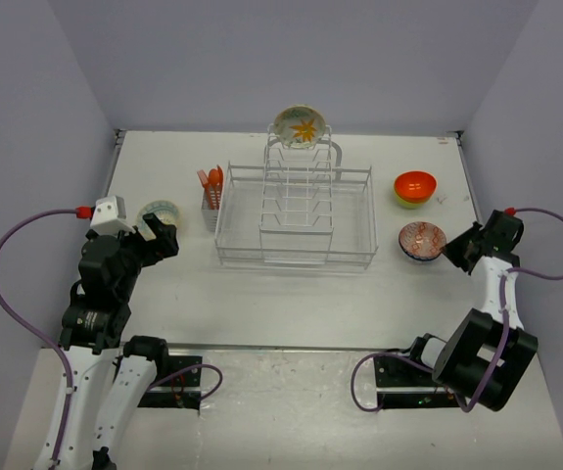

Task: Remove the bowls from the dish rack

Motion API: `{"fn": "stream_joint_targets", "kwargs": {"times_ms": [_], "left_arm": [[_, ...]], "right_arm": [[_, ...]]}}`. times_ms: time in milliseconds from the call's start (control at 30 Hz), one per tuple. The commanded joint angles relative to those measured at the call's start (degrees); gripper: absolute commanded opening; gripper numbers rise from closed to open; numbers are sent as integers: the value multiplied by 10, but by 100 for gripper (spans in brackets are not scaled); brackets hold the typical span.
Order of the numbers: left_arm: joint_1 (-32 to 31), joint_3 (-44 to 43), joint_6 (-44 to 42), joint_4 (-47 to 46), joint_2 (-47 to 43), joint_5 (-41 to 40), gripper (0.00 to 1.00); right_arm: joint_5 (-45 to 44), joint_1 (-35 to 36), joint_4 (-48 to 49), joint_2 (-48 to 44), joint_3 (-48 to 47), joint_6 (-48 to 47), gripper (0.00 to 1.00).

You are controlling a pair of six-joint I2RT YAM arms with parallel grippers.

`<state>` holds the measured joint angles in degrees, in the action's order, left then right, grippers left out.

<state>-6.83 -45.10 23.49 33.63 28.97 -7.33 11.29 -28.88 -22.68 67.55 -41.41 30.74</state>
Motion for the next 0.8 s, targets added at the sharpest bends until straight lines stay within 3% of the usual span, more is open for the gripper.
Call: {"fn": "stream_joint_targets", "kwargs": {"times_ms": [0,333,533,567,633,767], "left_arm": [[-4,0,7,-16,2,-8,100],[-3,-2,9,-15,13,-13,100],[-2,-2,9,-13,21,-11,100],[-2,-3,9,-14,21,-11,100],[-2,-3,9,-13,22,-9,100],[-3,-7,6,-15,23,-4,100]], "right_arm": [[3,2,11,-15,-3,-2,11],[19,2,40,22,21,5,10],[9,1,38,-19,29,9,15],[8,2,34,-39,27,11,18],[4,1,21,-60,19,13,35],[14,1,11,-107,7,15,54]]}}
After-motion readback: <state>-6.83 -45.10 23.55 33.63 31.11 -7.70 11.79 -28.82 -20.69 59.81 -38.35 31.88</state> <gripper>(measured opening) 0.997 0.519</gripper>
